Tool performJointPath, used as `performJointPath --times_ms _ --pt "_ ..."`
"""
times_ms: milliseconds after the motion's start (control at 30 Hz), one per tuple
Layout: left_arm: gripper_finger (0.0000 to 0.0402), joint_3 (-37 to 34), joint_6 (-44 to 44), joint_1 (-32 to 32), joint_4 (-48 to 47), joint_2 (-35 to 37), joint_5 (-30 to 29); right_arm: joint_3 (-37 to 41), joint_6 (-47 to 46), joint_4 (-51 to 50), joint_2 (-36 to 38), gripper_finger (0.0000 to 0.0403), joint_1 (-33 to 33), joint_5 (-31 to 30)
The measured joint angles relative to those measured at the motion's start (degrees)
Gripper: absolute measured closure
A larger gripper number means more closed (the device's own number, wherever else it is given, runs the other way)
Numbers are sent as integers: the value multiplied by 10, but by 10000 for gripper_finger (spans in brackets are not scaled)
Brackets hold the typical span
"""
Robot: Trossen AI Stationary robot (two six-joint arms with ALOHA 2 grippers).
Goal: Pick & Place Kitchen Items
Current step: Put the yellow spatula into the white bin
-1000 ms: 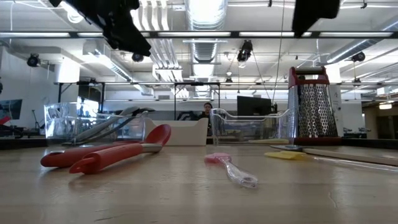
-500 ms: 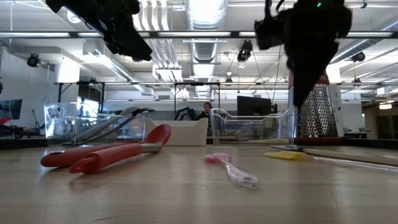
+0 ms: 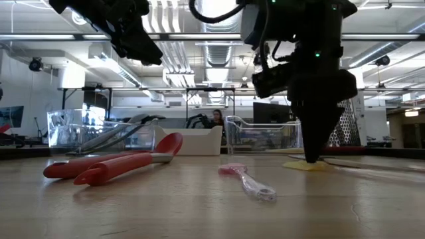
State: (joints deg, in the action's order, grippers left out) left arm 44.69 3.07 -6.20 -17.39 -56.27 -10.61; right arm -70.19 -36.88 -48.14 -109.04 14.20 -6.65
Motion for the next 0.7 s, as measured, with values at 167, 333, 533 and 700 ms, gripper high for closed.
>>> performJointPath --times_ms 167,333,533,700 --pt "166 0 0 0 0 0 0 0 -2 33 -16 153 -3 17" --pt "166 0 0 0 -1 0 0 1 -8 65 -21 166 -4 36" --pt "166 0 0 0 0 0 0 1 -35 67 -22 208 -4 35" --pt "166 0 0 0 0 0 0 1 -57 67 -23 272 -4 33"
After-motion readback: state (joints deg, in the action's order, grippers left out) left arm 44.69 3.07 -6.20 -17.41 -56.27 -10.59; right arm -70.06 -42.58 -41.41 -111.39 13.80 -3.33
